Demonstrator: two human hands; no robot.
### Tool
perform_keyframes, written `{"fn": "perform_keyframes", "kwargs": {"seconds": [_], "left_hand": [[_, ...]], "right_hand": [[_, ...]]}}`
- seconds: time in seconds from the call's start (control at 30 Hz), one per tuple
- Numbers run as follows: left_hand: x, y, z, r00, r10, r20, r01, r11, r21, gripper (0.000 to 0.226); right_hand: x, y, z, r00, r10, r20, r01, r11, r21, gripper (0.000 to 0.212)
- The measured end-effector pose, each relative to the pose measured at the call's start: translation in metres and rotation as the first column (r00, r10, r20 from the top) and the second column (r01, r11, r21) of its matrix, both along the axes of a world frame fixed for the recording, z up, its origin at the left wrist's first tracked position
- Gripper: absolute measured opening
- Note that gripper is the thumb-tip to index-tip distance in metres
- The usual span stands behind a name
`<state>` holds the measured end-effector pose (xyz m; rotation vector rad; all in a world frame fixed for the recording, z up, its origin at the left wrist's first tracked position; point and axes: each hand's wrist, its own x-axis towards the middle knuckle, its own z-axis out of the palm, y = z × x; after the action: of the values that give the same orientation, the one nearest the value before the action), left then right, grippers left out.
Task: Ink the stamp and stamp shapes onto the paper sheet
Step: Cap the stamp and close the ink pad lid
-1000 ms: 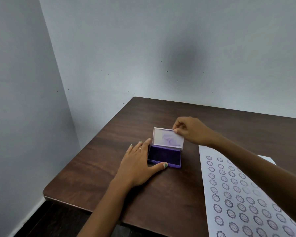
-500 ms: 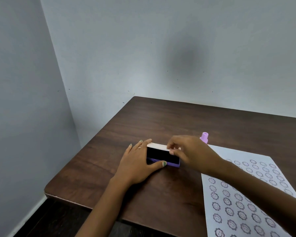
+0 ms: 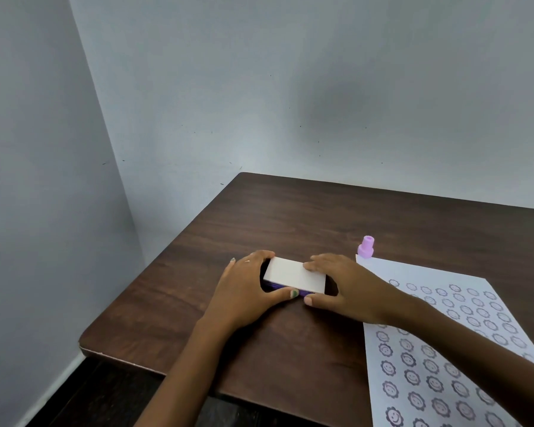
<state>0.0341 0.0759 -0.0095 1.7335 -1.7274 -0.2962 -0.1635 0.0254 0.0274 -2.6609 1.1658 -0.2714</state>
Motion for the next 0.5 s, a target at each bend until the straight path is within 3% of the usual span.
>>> {"fn": "perform_keyframes", "kwargs": {"seconds": [0.2, 0.3, 0.5], "left_hand": [[-0.002, 0.000, 0.002, 1.000, -0.006, 0.017, 0.006, 1.000, 0.003, 0.074], [-0.004, 0.001, 0.002, 0.992, -0.043, 0.115, 0.042, 0.999, 0.016, 0.073], [-0.017, 0.001, 0.004, 0.923, -0.225, 0.312, 0.228, 0.973, 0.029, 0.053]], "right_hand": [[0.001, 0.007, -0.005, 0.999, -0.012, -0.035, 0.009, 0.997, -0.083, 0.054], [0.005, 0.011, -0.013, 0.995, 0.006, -0.096, -0.023, 0.984, -0.178, 0.050], [0.004, 0.022, -0.021, 0.999, 0.010, 0.050, 0.004, 0.962, -0.274, 0.038]]}}
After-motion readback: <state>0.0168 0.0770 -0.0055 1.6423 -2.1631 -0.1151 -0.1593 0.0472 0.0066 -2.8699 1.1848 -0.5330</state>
